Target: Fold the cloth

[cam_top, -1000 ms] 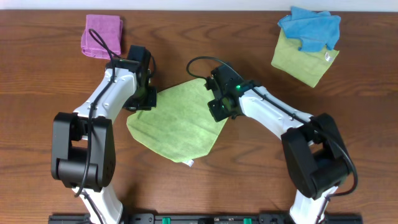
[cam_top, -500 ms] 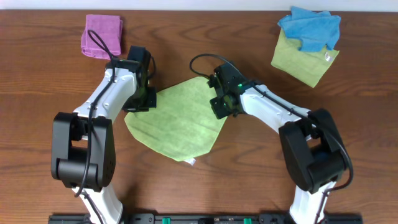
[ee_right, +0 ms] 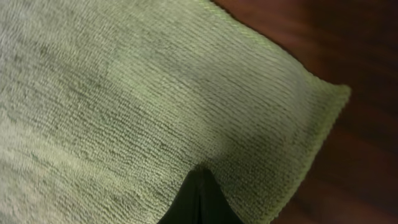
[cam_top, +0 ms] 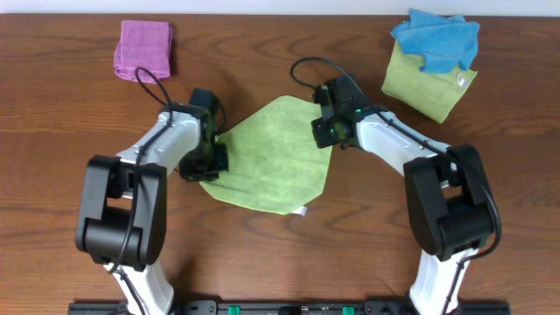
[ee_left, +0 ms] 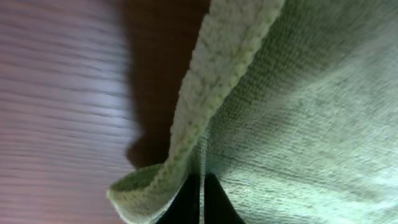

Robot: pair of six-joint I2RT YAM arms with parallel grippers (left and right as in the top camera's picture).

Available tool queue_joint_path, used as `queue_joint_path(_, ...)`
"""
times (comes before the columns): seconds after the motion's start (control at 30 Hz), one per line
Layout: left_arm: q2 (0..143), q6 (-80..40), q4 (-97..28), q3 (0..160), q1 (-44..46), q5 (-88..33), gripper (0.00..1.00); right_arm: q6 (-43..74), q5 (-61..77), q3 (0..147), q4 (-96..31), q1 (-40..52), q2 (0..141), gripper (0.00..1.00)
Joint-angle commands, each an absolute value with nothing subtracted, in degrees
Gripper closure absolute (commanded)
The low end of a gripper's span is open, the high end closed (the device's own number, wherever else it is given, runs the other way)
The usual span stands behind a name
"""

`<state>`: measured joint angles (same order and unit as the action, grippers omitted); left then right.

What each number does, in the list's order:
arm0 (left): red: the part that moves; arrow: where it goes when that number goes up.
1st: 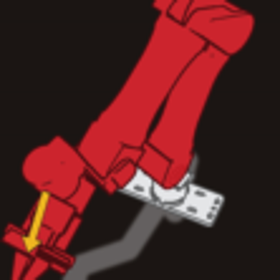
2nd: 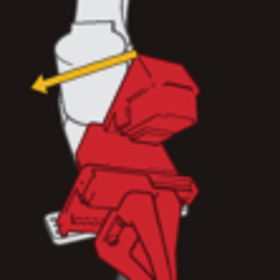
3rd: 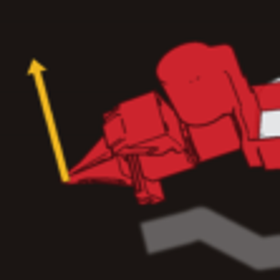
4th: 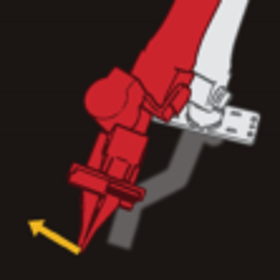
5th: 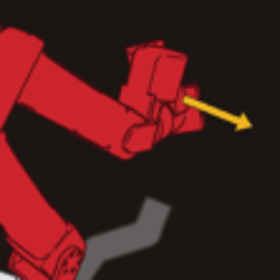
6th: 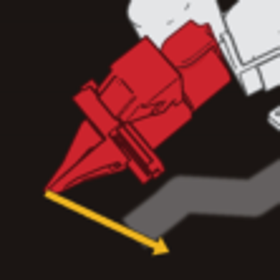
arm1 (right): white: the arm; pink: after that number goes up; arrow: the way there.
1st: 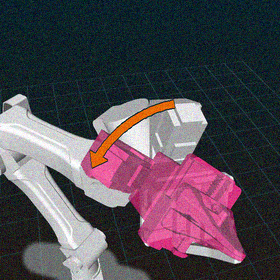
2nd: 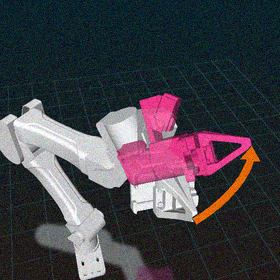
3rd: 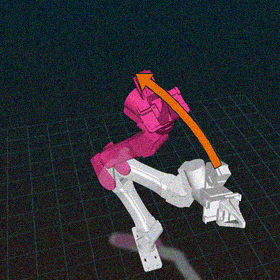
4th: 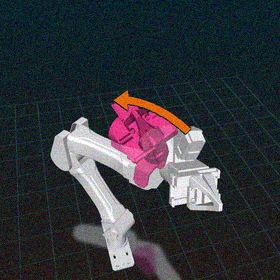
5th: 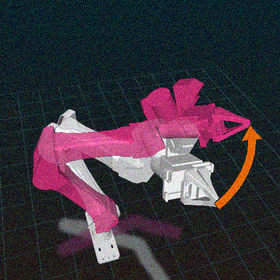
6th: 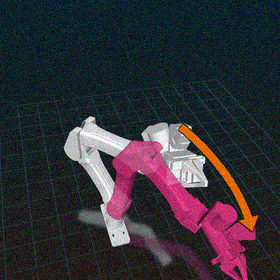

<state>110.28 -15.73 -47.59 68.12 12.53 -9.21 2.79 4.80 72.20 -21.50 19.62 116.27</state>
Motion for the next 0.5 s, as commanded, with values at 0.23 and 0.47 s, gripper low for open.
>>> queue_joint_path(0.23, 110.9, -19.8, -45.0, 67.1, 22.0, -10.1, 0.94, 3.6, 3.2, 72.5, -20.0, 16.0, 118.1, 0.99)
queue_joint_path(0.47, 110.3, -19.9, -45.0, 67.6, 20.3, -10.1, 0.94, 3.6, 3.4, 77.4, -28.6, 16.2, 116.7, 0.71)
